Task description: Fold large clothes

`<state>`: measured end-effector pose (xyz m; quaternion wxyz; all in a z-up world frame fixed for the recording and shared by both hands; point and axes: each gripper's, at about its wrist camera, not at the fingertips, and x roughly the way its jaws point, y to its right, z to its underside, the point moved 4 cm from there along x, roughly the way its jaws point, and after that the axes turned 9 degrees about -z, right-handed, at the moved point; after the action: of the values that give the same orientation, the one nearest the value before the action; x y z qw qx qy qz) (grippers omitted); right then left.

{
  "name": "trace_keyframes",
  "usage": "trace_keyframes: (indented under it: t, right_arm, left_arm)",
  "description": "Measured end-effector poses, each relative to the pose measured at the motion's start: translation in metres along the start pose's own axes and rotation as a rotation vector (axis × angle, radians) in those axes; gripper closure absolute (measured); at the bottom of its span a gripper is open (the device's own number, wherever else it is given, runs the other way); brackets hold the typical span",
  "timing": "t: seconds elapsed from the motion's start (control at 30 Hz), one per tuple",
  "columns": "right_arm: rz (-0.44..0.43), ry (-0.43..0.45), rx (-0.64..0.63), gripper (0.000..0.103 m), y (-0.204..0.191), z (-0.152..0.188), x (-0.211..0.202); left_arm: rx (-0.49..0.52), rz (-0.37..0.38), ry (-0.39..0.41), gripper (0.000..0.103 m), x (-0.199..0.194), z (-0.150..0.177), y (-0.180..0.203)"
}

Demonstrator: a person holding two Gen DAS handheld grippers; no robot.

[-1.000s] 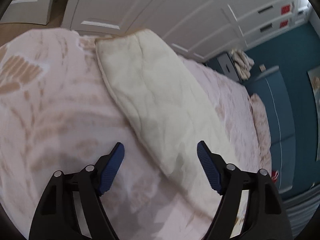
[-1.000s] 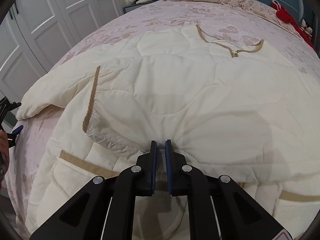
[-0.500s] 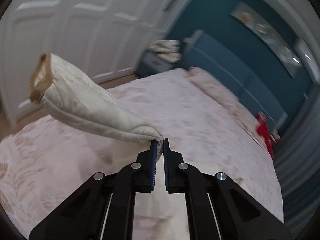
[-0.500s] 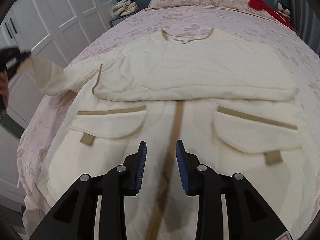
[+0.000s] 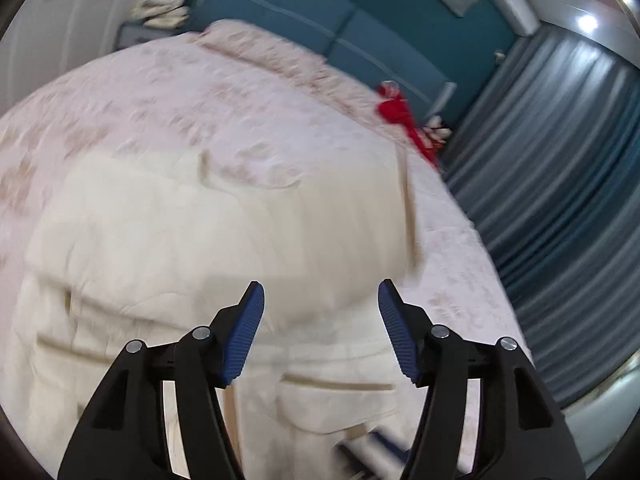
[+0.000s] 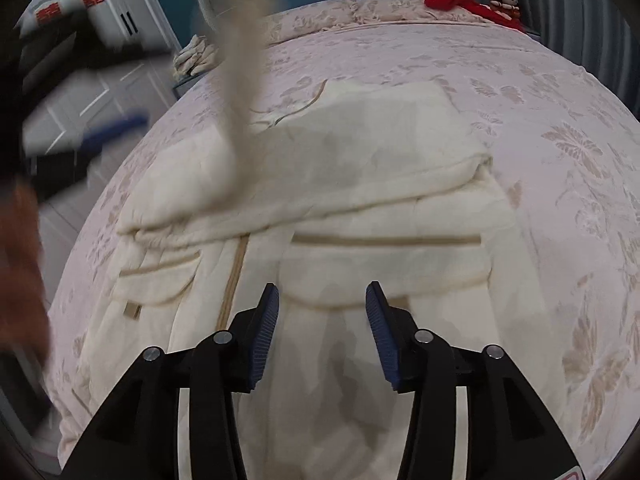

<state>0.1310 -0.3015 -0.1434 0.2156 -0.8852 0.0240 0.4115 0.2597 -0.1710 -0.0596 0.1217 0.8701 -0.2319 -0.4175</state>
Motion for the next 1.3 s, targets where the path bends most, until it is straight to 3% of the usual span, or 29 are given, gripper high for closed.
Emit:
trace_keyframes:
  t: [0.07, 0.1, 0.13, 0.17, 0.27, 0.37, 0.57, 0.67, 0.77, 0.83, 0.9, 1.0, 1.07, 1.13, 1.17, 1.2, 1.23, 1.27, 1.3]
  right_arm:
    - [-0.004, -0.009, -0.014, 0.058, 0.001, -0.016, 0.016]
    - [-0.017, -0.037, -0.033, 0.072, -0.004, -0.025, 0.03]
    - [-0.046, -0.059, -0.047, 0.095, -0.013, -0.03, 0.039]
    - [-0.084, -0.069, -0.063, 0.099, -0.027, -0.035, 0.044]
    - [-0.146, -0.053, -0.169, 0.099, -0.078, -0.04, 0.053]
    - [-0.167, -0.128, -0.254, 0.099, -0.119, -0.033, 0.093]
    - [-0.075, -0.235, -0.27, 0.1, -0.121, -0.022, 0.156]
    - [-0.096, -0.244, -0.252, 0.102, -0.112, -0.024, 0.153]
    - [-0.14, -0.175, -0.197, 0.092, -0.1, -0.037, 0.116]
    - [-0.135, -0.099, -0.153, 0.07, -0.083, -0.048, 0.087]
    - [-0.072, -0.001, -0.082, 0.06, -0.045, -0.067, 0.058]
    - [0.046, 0.063, 0.008, 0.046, 0.007, -0.091, 0.043]
    - [0.084, 0.072, 0.1, 0.045, 0.042, -0.104, 0.045]
    - [0.038, 0.032, 0.182, 0.045, 0.066, -0.111, 0.061]
    - [0.005, 0.006, 0.198, 0.045, 0.068, -0.112, 0.072]
    - [-0.007, -0.016, 0.202, 0.056, 0.068, -0.112, 0.081]
    - [-0.01, -0.042, 0.197, 0.086, 0.068, -0.115, 0.089]
    - [-0.016, -0.065, 0.174, 0.098, 0.065, -0.118, 0.095]
    - [-0.037, -0.053, 0.156, 0.098, 0.058, -0.122, 0.091]
  left_arm:
    - [-0.052, -0.065, -0.012, 0.047, 0.006, 0.007, -0.027]
    - [-0.095, -0.101, -0.012, 0.047, 0.005, 0.005, -0.046]
    - [-0.123, -0.128, -0.002, 0.048, 0.0, 0.001, -0.062]
    - [-0.14, -0.15, 0.016, 0.047, -0.005, -0.005, -0.07]
    - [-0.163, -0.248, 0.07, 0.047, -0.032, -0.021, -0.119]
    - [-0.218, -0.319, 0.072, 0.047, -0.043, -0.032, -0.165]
    - [-0.302, -0.327, 0.043, 0.047, -0.055, -0.019, -0.208]
    - [-0.352, -0.275, -0.009, 0.044, -0.041, -0.013, -0.218]
    - [-0.476, -0.182, -0.067, 0.043, -0.017, -0.008, -0.237]
    - [-0.566, -0.147, -0.087, 0.043, -0.001, -0.005, -0.249]
    - [-0.653, -0.117, -0.093, 0.043, 0.011, -0.003, -0.26]
    - [-0.767, -0.074, -0.092, 0.043, 0.024, -0.002, -0.274]
    - [-0.838, -0.047, -0.089, 0.045, 0.031, -0.002, -0.281]
    - [-0.865, -0.045, -0.091, 0.053, 0.033, -0.003, -0.282]
    - [-0.865, -0.056, -0.095, 0.069, 0.033, -0.004, -0.282]
    - [-0.857, -0.067, -0.098, 0.079, 0.033, -0.006, -0.283]
    - [-0.834, -0.083, -0.096, 0.088, 0.031, -0.009, -0.282]
    - [-0.814, -0.088, -0.087, 0.092, 0.027, -0.013, -0.281]
    - [-0.787, -0.091, -0.072, 0.093, 0.022, -0.019, -0.279]
